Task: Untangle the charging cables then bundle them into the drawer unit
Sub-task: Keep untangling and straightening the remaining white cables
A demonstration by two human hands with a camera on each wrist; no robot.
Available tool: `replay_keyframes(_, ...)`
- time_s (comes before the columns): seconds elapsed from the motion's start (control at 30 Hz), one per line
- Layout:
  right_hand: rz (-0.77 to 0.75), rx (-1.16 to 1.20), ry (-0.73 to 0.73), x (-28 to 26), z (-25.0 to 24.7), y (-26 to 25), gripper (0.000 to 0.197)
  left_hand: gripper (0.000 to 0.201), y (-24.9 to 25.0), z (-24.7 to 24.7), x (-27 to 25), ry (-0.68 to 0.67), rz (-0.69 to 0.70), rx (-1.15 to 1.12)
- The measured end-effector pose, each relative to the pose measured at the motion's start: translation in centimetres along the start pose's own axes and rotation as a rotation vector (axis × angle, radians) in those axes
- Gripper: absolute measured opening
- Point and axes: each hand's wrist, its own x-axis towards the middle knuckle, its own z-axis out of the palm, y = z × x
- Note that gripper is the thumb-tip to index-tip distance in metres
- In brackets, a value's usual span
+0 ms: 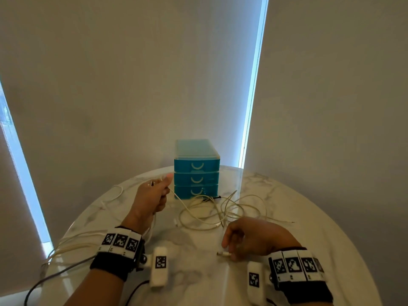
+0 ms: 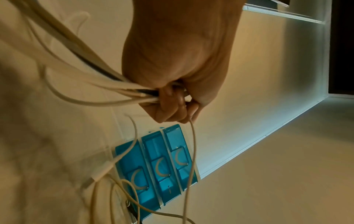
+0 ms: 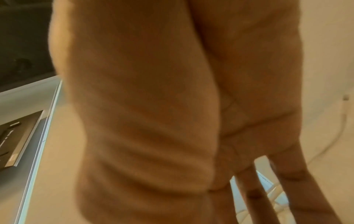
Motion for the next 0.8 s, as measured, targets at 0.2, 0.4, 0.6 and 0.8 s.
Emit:
replay_keyframes(0.2, -0.406, 0.536, 0.582, 0.5, -0.8, -0.8, 0.021, 0.056, -0.5, 0.7, -0.3, 0.079, 0.066, 0.253)
replay_keyframes(0.4, -0.372, 1.003, 0.860, 1.5, 0.4, -3.1, 0.015, 0.064, 0.5, 1.7, -1.9, 0.122, 0.258, 0.306)
replay_keyframes(0.6, -0.382, 1.002, 0.735, 2.7, 2.2, -4.8, 0.017, 0.030, 2.1, 4.4, -4.6, -0.185, 0.378, 0.250)
replay_keyframes(0.8, -0.373, 0.772, 0.483, 2.9, 2.6, -4.0, 0.032, 0.028, 1.5, 3.4, -3.7, -0.023, 0.413, 0.080)
